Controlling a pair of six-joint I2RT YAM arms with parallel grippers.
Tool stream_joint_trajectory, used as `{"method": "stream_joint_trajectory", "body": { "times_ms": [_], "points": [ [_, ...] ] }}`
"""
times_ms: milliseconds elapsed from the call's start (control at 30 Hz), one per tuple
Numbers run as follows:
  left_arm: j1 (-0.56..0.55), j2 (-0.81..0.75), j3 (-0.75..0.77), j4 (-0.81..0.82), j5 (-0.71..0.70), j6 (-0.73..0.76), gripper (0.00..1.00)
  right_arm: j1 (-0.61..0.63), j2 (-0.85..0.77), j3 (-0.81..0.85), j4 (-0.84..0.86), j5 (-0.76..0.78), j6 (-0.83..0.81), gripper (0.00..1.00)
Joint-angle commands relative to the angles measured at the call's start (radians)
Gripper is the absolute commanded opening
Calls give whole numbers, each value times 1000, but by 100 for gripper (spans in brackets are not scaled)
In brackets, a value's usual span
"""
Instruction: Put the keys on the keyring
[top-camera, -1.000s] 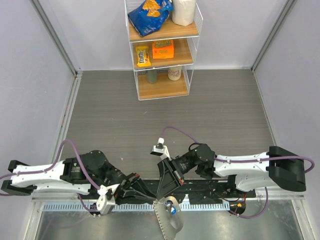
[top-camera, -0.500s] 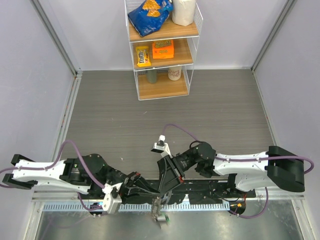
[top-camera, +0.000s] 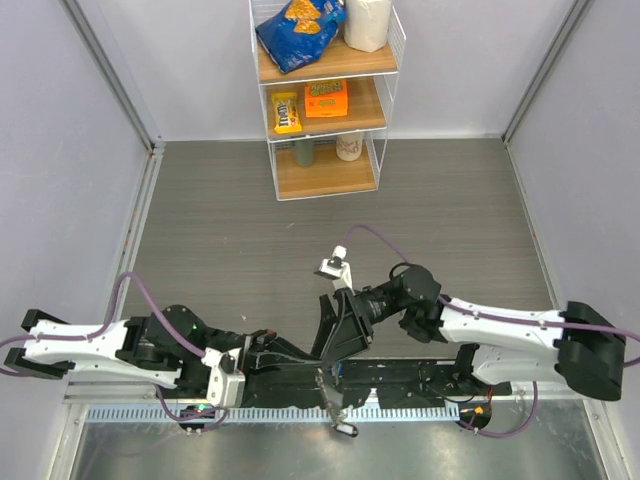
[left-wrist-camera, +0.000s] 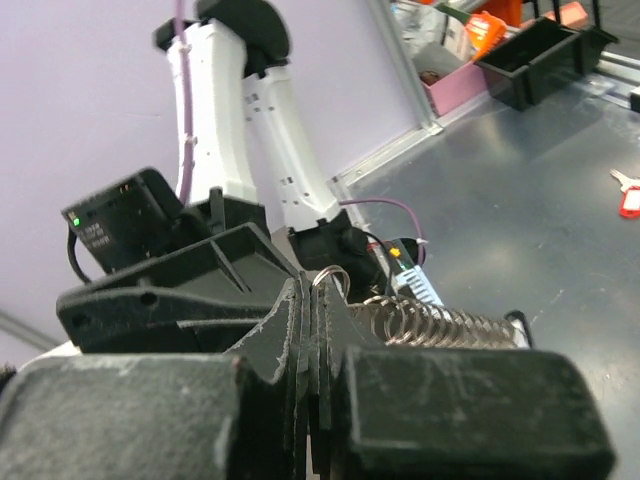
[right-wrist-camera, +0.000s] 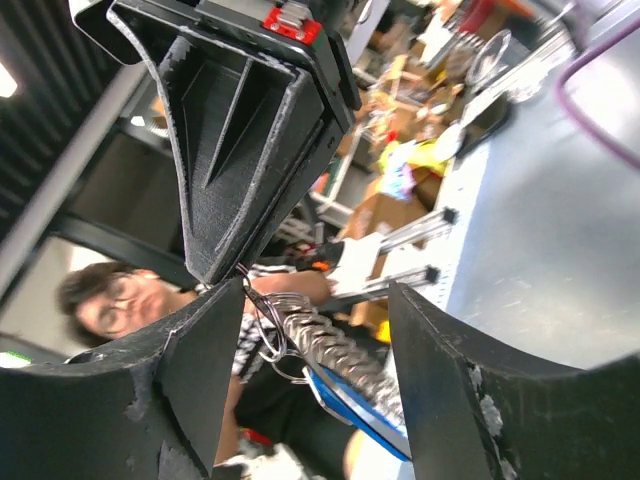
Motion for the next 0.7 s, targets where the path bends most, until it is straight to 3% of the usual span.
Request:
{"method": "stream_joint_trajectory", "body": {
  "times_ms": [0, 33, 100, 233, 433, 667],
  "points": [
    [3, -8, -15, 101, -125, -53, 0, -49, -152, 166, -499, 89, -389, 67],
    [3, -8, -18, 112, -136, -62, 0, -52, -171, 196, -698, 112, -540, 68],
    [3, -8, -21, 127, -150, -76, 0, -53, -229, 314, -933, 205, -738, 71],
    [3, -2, -29, 172, -188, -102, 0, -69, -275, 394, -1136, 384, -900, 72],
    [3, -5, -53, 250, -233, -134, 0, -67, -349, 454, -1276, 625, -1058, 72],
    [3, -14, -89, 328, -296, -174, 0, -67, -398, 467, -1287, 684, -1161, 72]
  ]
}}
